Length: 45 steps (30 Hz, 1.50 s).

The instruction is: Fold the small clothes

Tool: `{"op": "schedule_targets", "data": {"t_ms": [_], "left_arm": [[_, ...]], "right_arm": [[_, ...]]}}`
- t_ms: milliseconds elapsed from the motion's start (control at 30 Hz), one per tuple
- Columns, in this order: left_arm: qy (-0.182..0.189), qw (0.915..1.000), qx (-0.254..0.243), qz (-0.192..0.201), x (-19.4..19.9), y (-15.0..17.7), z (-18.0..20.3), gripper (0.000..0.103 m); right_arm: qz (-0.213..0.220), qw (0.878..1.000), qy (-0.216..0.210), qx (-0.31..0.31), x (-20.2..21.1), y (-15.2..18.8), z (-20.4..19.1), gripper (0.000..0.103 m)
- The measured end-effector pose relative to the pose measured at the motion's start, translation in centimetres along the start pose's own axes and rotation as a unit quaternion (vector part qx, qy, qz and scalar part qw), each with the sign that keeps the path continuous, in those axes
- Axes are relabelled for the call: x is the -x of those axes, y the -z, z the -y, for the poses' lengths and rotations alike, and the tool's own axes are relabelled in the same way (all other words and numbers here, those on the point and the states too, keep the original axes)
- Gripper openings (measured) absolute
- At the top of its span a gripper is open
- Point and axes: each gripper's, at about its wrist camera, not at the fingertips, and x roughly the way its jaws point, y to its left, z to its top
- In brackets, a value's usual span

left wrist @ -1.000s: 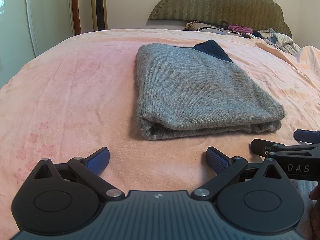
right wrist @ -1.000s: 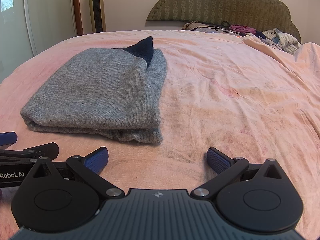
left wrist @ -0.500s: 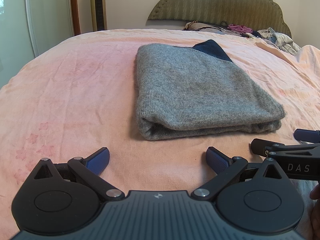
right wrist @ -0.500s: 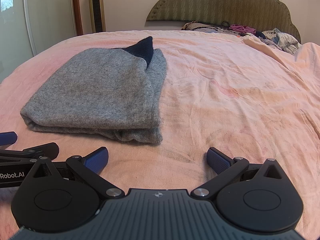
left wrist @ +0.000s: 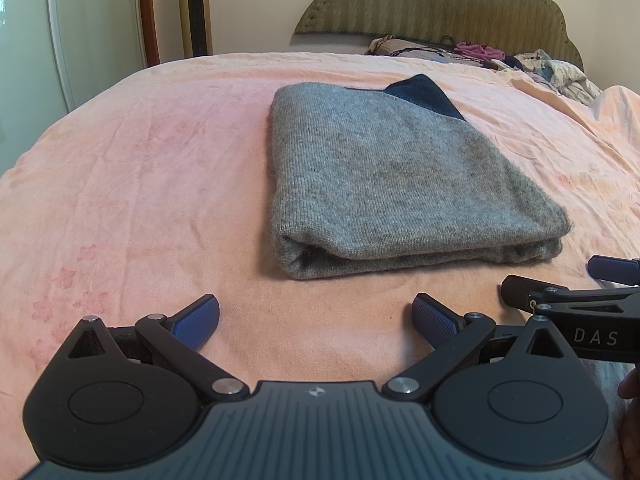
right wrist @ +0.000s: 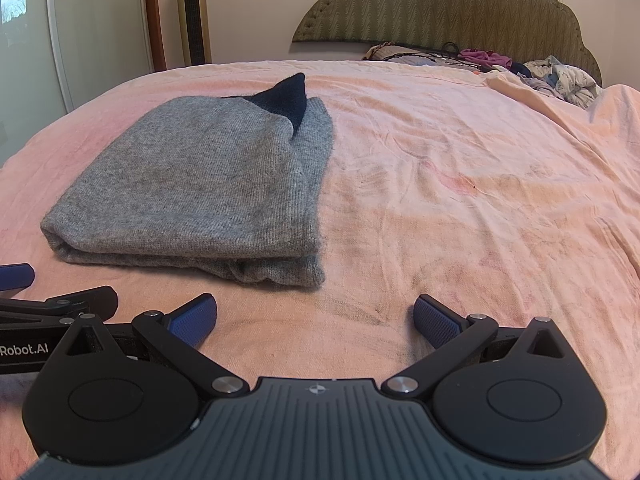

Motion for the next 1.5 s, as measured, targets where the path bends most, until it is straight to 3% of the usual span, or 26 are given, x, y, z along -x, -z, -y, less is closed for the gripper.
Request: {"op": "schedule_targets", "data": {"t_ms": [1500], "left_arm": [[0.006,0.9997,0.014,-0.018,0.09,-0.69,-0.18,0.103]], "right_arm": [[-0.007,1.0,-0.004,-0.003,0.03,-0.22,-0.17,0.103]]}}
